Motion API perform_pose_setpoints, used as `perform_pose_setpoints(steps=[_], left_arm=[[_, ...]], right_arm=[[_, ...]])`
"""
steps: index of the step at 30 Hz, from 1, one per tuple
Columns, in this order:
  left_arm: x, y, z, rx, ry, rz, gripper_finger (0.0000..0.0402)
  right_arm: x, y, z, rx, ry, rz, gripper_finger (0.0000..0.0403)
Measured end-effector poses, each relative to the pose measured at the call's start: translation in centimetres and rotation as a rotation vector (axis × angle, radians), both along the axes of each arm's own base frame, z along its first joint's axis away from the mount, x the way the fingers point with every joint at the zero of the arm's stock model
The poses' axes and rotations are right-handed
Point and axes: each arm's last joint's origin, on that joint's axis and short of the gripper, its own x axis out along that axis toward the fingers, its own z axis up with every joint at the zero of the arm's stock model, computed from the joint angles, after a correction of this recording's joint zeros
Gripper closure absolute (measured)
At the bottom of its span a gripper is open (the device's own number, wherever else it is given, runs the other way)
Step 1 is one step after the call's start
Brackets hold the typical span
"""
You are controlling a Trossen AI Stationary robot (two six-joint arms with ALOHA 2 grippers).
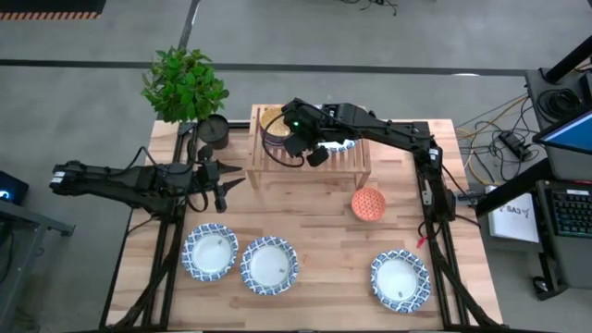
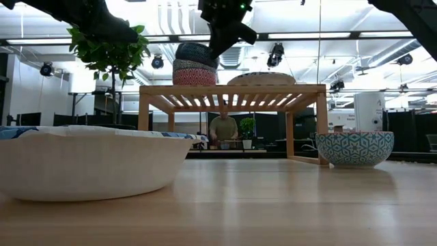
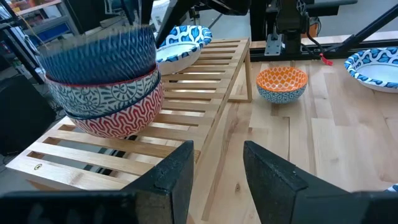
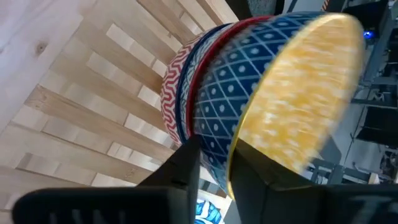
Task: Place and stack bowls onto a shelf
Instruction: Stack the yellow bowl on top of the red bowl on the shelf
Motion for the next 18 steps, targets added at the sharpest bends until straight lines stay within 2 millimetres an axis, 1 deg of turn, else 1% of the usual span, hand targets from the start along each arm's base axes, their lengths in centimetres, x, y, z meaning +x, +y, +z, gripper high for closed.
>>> perform_pose_setpoints(steps=[3,6,11,18], left_arm=[[0.00,0.00,0.00,0.000,0.000,0.000,0.0278],[0.00,0.00,0.00,0.000,0.000,0.000,0.0278],[0.00,0.00,0.00,0.000,0.001,0.000,0.0278],[-0.03,0.01,-0.09,0.001,0.010,0.000,0.0278]], right_arm=[[0.02,0.00,0.03,-0.002,-0.003,-0.002,0.0318],[0.02,-0.01,0.05,-0.005,-0.004,-0.004,0.0313],[0.02,0.07,0.31,-0.065,-0.005,-0.058,0.0317],[0.27,0.32,0.45,0.016,-0.076,-0.098,0.0331]])
